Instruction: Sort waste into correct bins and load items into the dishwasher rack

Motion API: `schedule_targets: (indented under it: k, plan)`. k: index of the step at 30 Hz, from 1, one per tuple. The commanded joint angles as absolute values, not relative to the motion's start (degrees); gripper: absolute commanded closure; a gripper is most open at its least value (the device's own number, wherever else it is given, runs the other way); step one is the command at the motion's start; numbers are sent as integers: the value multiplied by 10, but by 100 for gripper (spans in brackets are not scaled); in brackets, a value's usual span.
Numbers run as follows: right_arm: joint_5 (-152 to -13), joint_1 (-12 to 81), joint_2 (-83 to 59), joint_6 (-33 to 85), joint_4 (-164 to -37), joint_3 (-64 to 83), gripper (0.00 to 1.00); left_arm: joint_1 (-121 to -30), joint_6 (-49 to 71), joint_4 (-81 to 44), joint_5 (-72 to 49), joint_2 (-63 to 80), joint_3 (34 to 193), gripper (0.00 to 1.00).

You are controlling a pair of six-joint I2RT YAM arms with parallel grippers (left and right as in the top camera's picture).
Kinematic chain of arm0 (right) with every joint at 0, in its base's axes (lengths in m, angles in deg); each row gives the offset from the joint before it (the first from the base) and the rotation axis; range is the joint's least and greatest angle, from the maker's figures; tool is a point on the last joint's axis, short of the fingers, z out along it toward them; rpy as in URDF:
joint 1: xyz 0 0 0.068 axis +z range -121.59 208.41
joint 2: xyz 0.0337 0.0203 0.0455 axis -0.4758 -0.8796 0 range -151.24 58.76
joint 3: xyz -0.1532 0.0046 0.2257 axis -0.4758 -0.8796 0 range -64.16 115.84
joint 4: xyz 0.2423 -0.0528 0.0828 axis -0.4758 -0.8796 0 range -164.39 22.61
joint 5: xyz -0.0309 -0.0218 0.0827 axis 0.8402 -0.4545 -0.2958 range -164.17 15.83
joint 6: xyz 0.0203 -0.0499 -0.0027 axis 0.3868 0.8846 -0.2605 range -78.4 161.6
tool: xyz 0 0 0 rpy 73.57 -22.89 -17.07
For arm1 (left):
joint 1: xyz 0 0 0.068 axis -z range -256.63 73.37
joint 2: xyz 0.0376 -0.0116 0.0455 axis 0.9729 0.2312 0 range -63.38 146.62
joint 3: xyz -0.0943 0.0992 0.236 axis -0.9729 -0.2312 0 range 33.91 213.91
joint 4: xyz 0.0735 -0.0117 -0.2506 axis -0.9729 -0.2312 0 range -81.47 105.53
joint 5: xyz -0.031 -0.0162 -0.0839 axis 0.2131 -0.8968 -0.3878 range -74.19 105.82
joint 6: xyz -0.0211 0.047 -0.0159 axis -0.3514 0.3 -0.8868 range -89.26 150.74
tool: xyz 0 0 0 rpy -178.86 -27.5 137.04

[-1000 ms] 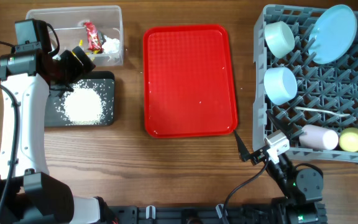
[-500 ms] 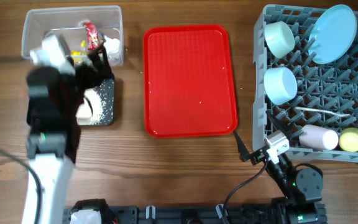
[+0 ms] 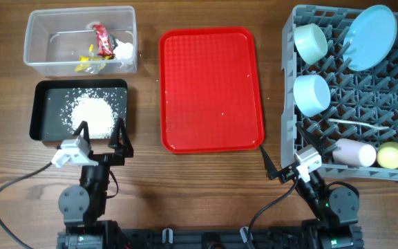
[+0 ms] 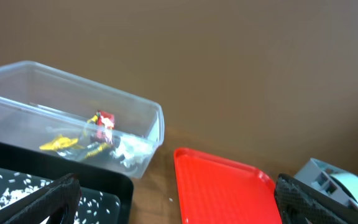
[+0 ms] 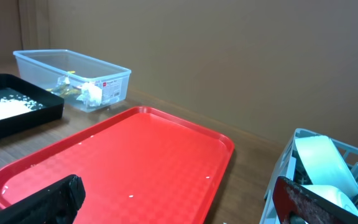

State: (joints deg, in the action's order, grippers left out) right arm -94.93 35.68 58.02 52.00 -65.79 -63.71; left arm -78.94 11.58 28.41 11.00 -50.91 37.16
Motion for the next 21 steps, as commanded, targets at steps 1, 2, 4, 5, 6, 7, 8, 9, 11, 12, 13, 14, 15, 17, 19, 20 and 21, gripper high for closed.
schedule_targets:
  k: [1,2,4,5,6,7,8,9,11,12,13,14,15,17,19,20,21]
  plan:
    - [-955,352,585,521,-655,-639,0,-788,125,264,125,-577,342,0]
    - [-955,352,585,521,-655,-639,0,-788,125,246,125,-593,342,0]
    - [-955,352,585,521,-655,-639,0,-788,125,186,125,-627,342,0]
    - [-955,352,585,521,-655,-639,0,-788,125,155,125,-632,342,0]
    - [-955,352,585,521,-655,-639,0,-788,125,132,125,-632,342,0]
    - [-955,352,585,521,-655,-639,0,-788,124,110,124,-632,343,0]
    - [-955,352,585,521,-655,-639,0,-788,124,112,124,-632,343,0]
    - [-955,352,585,521,-655,-639,0,-788,123,113,123,-631,343,0]
    - [-955,352,585,521,-655,-639,0,-788,123,113,123,-630,343,0]
    - [-955,352,585,521,-655,-639,0,-788,123,114,123,-630,343,0]
    - [-955,352,585,521,-655,-639,0,-788,123,113,123,-630,343,0]
    - [-955,352,585,521,-655,-639,0,-788,123,113,123,-630,343,0]
    - [-955,352,585,521,-655,-639,0,-788,123,113,123,-630,343,0]
    - [-955,352,585,521,-655,-639,0,-788,123,113,123,-630,343,0]
    - [-955,352,585,521,-655,-639,0,-788,123,113,123,-630,343,0]
    - [-955,352,585,521,-655,-639,0,-788,123,113,123,-630,343,0]
    - [-955,352,585,521,-655,-639,0,-788,123,113,123,-630,343,0]
